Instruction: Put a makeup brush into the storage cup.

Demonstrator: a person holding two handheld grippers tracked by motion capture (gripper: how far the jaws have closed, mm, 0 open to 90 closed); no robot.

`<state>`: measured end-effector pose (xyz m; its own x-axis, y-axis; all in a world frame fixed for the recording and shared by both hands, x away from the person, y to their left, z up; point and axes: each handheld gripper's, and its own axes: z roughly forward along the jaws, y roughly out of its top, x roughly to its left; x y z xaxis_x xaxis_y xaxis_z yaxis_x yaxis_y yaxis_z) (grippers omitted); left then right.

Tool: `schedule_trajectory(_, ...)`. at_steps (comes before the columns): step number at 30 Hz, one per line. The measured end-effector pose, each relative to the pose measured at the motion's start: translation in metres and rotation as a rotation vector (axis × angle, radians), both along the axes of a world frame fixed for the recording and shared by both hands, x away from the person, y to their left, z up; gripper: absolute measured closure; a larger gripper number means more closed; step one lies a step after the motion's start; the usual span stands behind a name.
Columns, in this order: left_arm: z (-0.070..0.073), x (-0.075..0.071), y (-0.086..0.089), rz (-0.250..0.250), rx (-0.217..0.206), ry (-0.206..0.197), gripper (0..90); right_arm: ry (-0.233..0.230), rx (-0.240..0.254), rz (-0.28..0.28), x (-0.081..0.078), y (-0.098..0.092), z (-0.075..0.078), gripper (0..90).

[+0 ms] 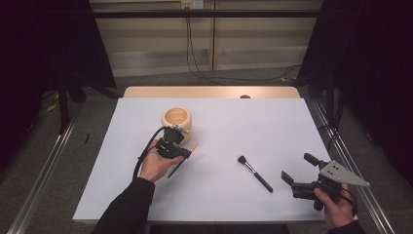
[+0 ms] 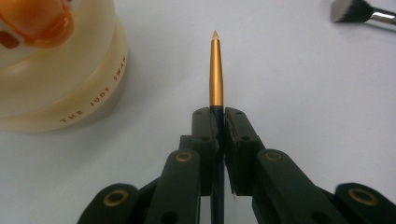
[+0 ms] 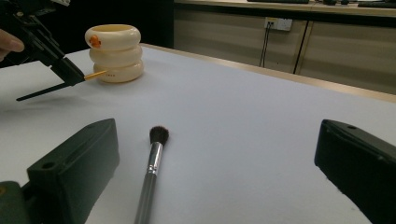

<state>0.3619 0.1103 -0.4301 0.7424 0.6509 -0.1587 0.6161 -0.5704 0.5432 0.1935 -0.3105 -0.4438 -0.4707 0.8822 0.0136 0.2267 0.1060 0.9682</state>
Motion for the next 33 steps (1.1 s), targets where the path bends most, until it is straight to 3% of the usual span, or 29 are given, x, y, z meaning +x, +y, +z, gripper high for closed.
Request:
schedule_trajectory(6,0.004,-0.007,0.008,0.019,-0.070,-0.032,83.6,0.001,0.000,0.001,0.000,0.000,0.000,0.0)
schedule_trajectory(7,0.005,-0.007,0.010,0.006,-0.067,-0.033,83.6,-0.001,-0.003,0.001,0.000,0.000,0.000,0.0)
schedule_trajectory(11,0.006,-0.008,0.014,0.028,-0.107,-0.056,83.6,-0.001,-0.007,0.005,0.000,0.000,0.000,0.0)
schedule_trajectory(13,0.008,-0.010,0.016,0.032,-0.105,-0.061,83.6,-0.001,-0.004,0.002,0.000,0.000,0.000,0.0)
schedule_trajectory(18,0.013,-0.014,0.020,0.047,-0.162,-0.104,83.6,0.005,0.002,0.002,0.000,0.000,0.000,0.0)
schedule_trajectory(33,0.027,-0.024,0.028,0.060,-0.262,-0.215,83.6,0.000,0.003,0.004,-0.001,0.000,0.000,0.0)
